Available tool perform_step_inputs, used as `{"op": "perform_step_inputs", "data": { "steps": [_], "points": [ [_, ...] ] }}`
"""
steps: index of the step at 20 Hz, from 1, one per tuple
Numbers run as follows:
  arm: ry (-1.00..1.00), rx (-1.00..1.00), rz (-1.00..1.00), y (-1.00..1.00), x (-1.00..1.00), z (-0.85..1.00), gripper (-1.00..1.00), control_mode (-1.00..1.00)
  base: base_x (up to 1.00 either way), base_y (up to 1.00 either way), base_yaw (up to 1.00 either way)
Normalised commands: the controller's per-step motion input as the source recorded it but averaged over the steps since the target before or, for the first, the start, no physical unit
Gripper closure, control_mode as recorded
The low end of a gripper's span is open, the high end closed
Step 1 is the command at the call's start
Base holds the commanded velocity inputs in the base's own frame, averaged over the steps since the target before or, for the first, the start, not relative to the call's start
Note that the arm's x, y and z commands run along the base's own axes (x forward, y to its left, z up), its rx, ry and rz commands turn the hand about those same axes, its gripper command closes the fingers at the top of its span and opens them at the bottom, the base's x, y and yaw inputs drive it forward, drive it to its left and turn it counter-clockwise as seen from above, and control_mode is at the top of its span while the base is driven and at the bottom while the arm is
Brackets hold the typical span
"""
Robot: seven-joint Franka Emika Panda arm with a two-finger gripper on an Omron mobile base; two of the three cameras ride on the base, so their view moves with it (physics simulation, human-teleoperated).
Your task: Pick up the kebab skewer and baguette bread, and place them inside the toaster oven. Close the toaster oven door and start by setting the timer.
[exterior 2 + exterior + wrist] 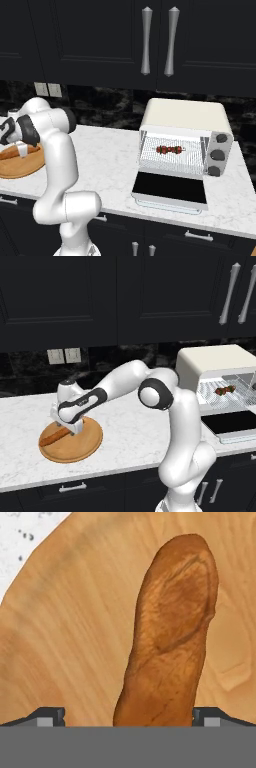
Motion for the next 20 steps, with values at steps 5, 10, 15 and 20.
{"op": "perform_step_inputs", "data": {
  "steps": [5, 10, 15, 20],
  "points": [
    [0.0, -0.02, 0.0, 0.38, 0.02, -0.09, -1.0, -1.0, 0.0, 0.0, 0.0],
    [-0.03, -0.03, 0.0, 0.15, 0.0, -0.35, -1.0, -1.0, 0.0, 0.0, 0.0],
    [-0.01, 0.0, 0.0, 0.01, -0.01, -0.04, -1.0, -1.0, 0.0, 0.0, 0.0],
    [0.0, 0.0, 0.0, 0.0, 0.0, 0.0, 1.0, -1.0, 0.0, 0.0, 0.0]
  ]
}}
